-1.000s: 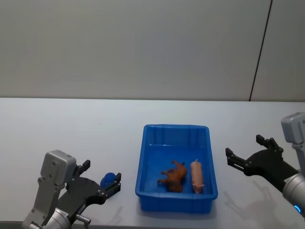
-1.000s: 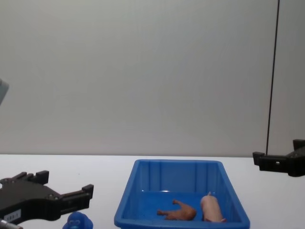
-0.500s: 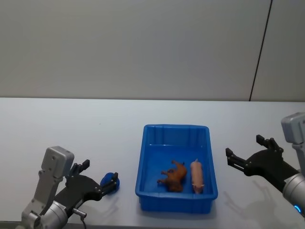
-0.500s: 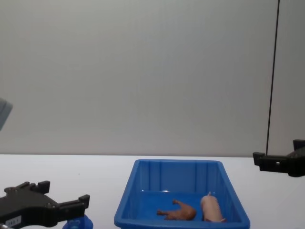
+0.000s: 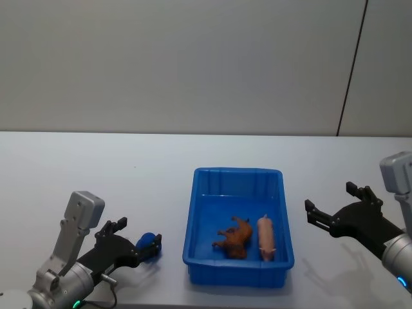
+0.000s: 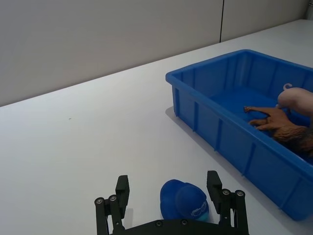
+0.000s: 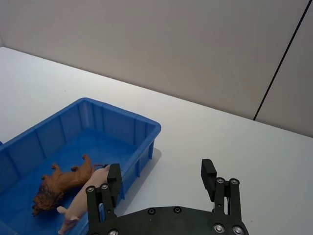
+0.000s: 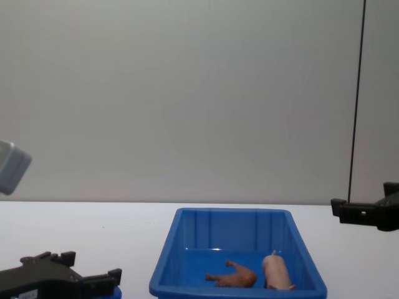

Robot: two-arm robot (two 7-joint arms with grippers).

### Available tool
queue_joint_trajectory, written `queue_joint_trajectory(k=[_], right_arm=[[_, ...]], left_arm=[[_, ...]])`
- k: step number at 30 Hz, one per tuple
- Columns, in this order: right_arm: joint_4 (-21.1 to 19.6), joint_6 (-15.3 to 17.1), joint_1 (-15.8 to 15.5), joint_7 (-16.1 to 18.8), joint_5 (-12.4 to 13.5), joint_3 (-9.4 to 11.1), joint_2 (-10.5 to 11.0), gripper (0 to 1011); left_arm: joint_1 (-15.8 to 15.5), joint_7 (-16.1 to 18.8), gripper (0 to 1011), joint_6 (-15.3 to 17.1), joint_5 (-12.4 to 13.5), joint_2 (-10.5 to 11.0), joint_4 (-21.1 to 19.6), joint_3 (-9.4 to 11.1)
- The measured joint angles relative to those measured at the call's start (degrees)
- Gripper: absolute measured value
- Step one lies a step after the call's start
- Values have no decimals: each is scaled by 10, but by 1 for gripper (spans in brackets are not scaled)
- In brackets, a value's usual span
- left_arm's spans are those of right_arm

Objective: Pick up the two dolls from the table and place them into the box.

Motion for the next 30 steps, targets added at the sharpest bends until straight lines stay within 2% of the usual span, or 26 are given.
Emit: queue_joint_trajectory(k=[11, 20, 27, 30], right_arm=[[0, 0, 0, 0, 0, 0, 0, 1004], [0, 0, 0, 0, 0, 0, 0, 1004], [0, 0, 0, 0, 0, 0, 0, 1003], [0, 0, 0, 0, 0, 0, 0, 1003]], left_arm=[[-37, -47, 1001, 19, 17, -17, 51, 1], [-50, -69, 994, 40, 31, -23, 62, 3], [-52, -73, 861, 48, 35, -24, 61, 5], [-54, -73, 748, 53, 36, -25, 59, 5]])
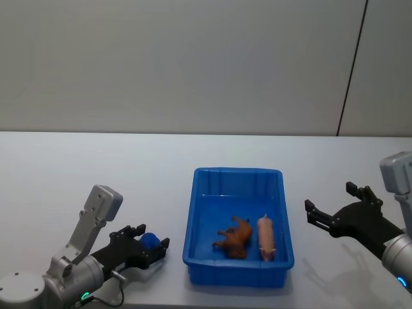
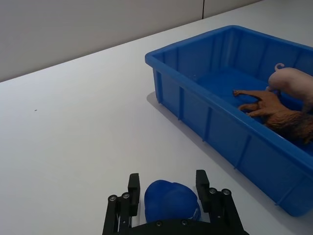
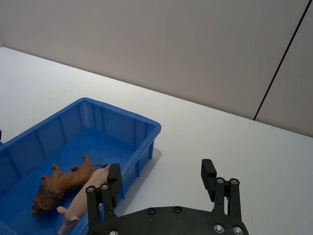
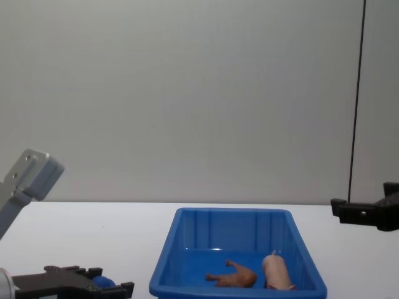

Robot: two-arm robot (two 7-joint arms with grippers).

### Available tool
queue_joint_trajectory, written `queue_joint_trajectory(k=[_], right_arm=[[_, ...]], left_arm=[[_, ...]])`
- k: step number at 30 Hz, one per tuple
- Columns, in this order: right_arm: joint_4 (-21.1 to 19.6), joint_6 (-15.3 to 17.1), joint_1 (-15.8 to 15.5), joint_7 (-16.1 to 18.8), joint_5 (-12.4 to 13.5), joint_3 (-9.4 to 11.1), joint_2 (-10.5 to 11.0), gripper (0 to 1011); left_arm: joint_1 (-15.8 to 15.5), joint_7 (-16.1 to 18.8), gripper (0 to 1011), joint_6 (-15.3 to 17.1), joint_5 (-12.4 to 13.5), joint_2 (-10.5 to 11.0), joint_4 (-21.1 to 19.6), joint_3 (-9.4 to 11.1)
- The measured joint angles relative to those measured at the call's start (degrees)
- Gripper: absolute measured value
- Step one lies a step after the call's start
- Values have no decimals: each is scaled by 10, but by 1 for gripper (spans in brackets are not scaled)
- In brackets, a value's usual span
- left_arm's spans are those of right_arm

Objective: Pick up the two dolls from the table and place them into the box.

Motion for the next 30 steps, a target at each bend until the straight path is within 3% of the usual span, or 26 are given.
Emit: queue_joint_trajectory(k=[8, 14, 18, 30], right_arm=[[0, 0, 0, 0, 0, 0, 0, 1003], [0, 0, 0, 0, 0, 0, 0, 1003], [0, 0, 0, 0, 0, 0, 0, 1003], [0, 0, 0, 0, 0, 0, 0, 1002]], left_arm=[[-2, 0, 485, 9, 2, -2, -5, 1], [-4, 0, 424, 13, 5, -4, -8, 2], [-6, 0, 293, 15, 7, -5, -11, 2], [-8, 0, 213, 22, 12, -5, -20, 3]])
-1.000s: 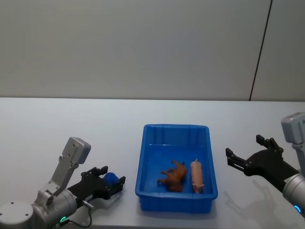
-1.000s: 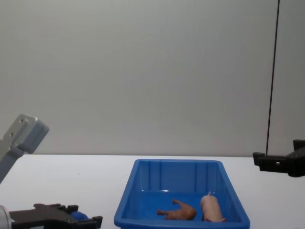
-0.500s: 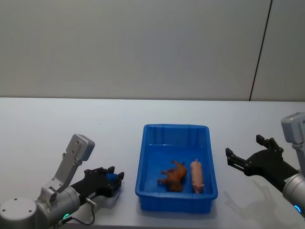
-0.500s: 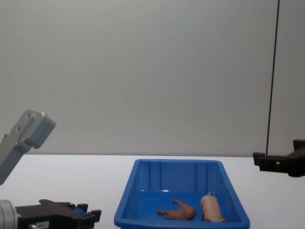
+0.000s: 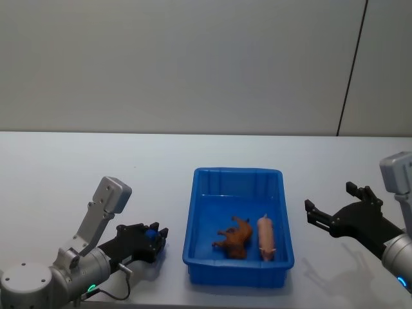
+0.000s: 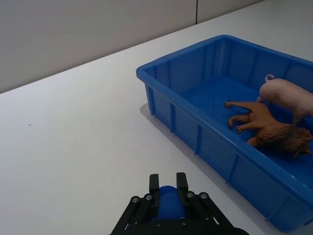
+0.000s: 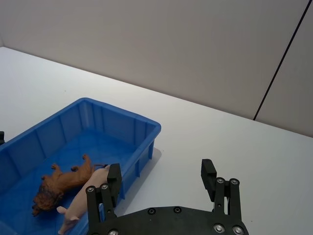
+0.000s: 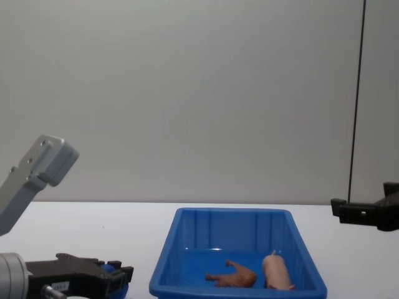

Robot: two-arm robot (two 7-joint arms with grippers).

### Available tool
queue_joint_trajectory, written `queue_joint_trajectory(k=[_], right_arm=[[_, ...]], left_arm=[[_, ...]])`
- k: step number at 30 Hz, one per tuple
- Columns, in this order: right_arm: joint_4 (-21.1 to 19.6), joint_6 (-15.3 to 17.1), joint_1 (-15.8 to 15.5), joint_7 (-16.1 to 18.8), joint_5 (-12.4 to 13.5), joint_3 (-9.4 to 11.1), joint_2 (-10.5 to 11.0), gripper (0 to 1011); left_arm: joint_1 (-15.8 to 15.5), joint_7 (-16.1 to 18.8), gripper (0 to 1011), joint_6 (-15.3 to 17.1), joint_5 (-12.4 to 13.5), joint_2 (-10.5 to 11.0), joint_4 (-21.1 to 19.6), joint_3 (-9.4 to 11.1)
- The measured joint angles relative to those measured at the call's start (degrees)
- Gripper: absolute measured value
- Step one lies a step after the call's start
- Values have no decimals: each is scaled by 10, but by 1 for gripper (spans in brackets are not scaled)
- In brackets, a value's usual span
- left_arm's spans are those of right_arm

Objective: Pick up the two dolls from the table and place them into the box.

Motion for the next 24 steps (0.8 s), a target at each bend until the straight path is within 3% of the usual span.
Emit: queue_joint_trajectory(k=[13, 24], right_arm=[[0, 0, 0, 0, 0, 0, 0, 1003], [0, 0, 0, 0, 0, 0, 0, 1003]], left_arm=[[-7, 0, 136, 3, 16, 0, -16, -1], [-32, 12, 82, 24, 73, -5, -49, -3]])
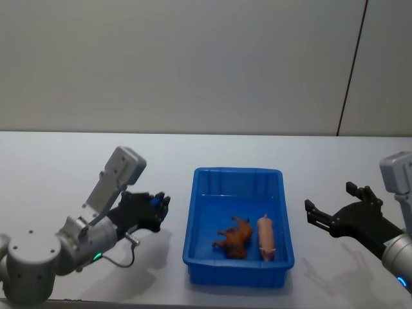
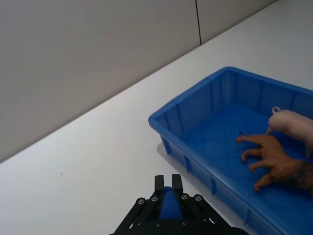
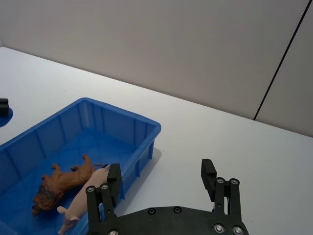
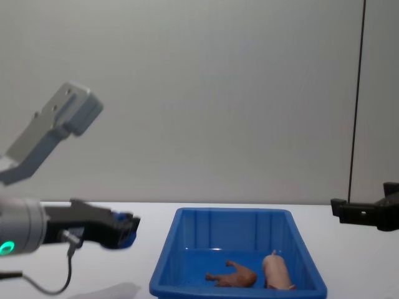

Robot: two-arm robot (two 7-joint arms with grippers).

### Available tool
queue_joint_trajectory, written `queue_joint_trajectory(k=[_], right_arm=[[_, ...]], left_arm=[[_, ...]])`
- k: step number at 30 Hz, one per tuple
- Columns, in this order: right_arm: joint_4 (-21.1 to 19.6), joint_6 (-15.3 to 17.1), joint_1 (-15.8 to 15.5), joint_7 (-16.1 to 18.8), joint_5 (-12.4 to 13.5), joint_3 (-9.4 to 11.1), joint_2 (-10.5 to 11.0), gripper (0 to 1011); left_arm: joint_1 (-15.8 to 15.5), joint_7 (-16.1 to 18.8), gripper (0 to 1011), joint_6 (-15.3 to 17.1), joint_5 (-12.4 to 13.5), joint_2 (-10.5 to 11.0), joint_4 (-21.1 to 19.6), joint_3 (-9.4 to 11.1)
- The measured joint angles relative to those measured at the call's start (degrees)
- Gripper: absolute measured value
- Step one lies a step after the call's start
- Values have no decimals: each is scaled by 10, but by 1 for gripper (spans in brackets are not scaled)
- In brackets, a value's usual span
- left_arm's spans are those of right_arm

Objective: Pick up the two dolls from the table and place them into the box.

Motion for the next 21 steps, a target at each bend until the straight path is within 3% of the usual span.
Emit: queue_joint_trajectory(k=[12, 21], right_arm=[[0, 0, 0, 0, 0, 0, 0, 1003], [0, 0, 0, 0, 0, 0, 0, 1003]], left_arm=[[-38, 0, 82, -11, 33, -25, 3, 6], [-74, -18, 82, -52, 29, -60, 55, 20]])
